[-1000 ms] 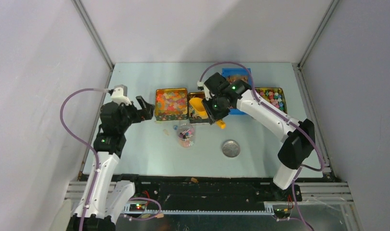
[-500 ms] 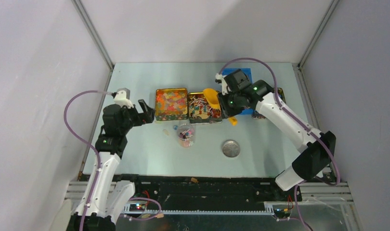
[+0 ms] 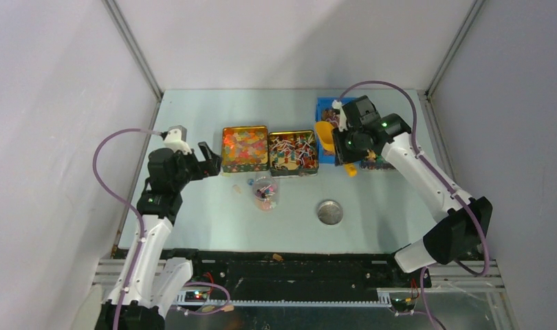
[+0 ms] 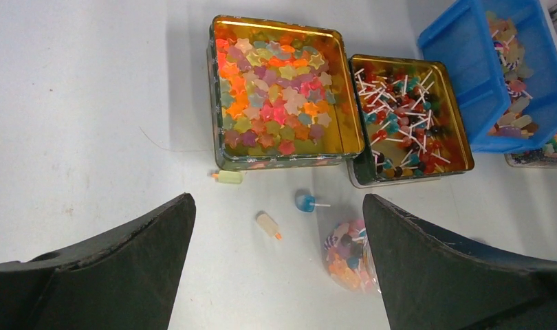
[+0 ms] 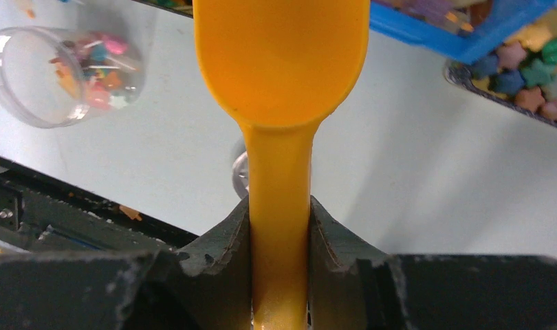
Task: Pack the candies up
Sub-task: Move the storage box to the center of the board, then scoop the fake candies from the storage box.
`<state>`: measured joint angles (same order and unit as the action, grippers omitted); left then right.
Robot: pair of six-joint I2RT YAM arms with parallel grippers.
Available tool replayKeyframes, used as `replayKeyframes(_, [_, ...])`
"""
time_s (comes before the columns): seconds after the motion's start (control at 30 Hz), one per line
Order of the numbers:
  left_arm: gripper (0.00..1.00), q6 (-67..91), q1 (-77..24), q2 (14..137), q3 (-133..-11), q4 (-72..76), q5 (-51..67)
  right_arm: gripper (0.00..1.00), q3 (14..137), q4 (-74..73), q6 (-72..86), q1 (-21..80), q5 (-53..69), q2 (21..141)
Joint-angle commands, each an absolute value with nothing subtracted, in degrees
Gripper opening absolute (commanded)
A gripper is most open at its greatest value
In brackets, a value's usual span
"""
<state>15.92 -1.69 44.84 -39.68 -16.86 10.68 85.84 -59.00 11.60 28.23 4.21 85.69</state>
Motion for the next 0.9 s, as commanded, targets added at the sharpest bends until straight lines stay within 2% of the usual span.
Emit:
replayKeyframes(0.0, [1.0,14.74,-1.58,45.41,-40.39,-16.1,10.35,0.0,83.75,-60.34,11.62,24.57,2.47,83.5])
replayKeyframes(0.27, [1.0,15.02,-1.58,46.07,-40.55,-15.78,10.97,0.0,84.71,-60.97,10.02,23.36,3.6,85.5])
replayKeyframes(0.43, [1.0,15.07,-1.58,46.17,-40.57,-15.84,10.96,0.0,92.05,-62.97,8.93,29.01,2.32,92.74])
replayKeyframes(0.67, [1.0,15.2,-1.58,46.86,-40.76,-16.32,10.7,0.0,114.66,-69.6,7.15,38.93,0.94,111.1])
replayKeyframes(0.87, [1.0,15.21,-1.58,47.25,-40.87,-16.71,10.45,0.0,135.25,-74.89,7.45,43.12,2.18,125.18])
